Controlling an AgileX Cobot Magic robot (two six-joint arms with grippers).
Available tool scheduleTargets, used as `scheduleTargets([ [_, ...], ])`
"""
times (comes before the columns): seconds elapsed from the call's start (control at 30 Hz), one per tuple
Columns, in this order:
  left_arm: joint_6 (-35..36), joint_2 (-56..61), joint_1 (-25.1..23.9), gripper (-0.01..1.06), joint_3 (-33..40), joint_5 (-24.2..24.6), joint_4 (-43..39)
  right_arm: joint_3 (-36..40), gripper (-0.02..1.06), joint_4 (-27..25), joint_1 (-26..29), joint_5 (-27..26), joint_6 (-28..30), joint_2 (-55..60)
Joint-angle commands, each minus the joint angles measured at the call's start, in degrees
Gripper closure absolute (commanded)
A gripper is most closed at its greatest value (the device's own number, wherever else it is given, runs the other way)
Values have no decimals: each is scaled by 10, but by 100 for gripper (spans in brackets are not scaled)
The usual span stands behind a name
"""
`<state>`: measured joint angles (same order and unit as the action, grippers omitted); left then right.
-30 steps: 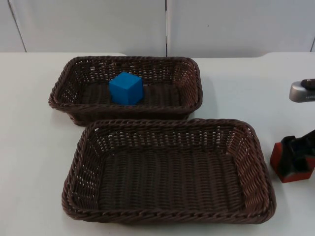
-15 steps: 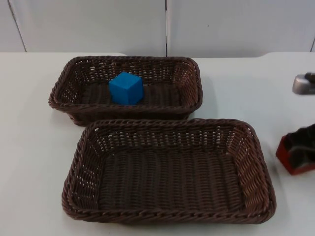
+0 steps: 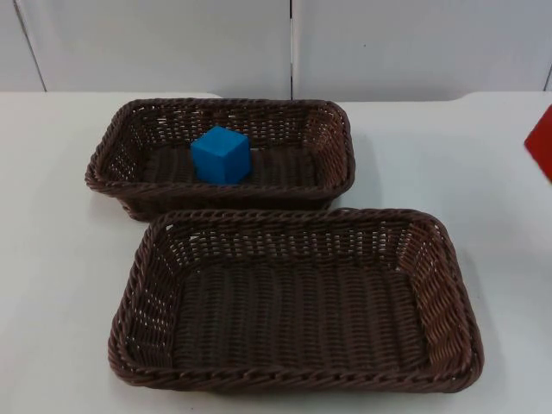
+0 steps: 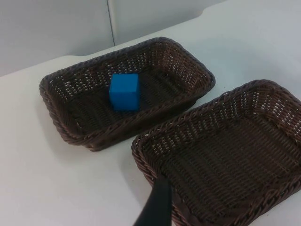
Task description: Pick up one cube with the left hand and place it into the upper basket. Pick up one cube with the right hand and place it into the lower basket.
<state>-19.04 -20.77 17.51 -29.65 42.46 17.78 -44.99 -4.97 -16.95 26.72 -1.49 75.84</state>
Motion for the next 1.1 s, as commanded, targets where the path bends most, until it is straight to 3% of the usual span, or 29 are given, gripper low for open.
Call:
scheduleTargets([
  [0.0,4,2,-2,27,2,-9,-4,-2,105,4,-4,12,1,-20],
  [0.77,4,2,-2,27,2,-9,-4,-2,105,4,-4,34,32,-37],
  [0.93,4,2,-2,27,2,-9,-4,-2,105,-13,-4,56,42,-37],
  [1.07,4,2,-2,27,2,-9,0,-2,105,-59,-6,70,90,-37],
])
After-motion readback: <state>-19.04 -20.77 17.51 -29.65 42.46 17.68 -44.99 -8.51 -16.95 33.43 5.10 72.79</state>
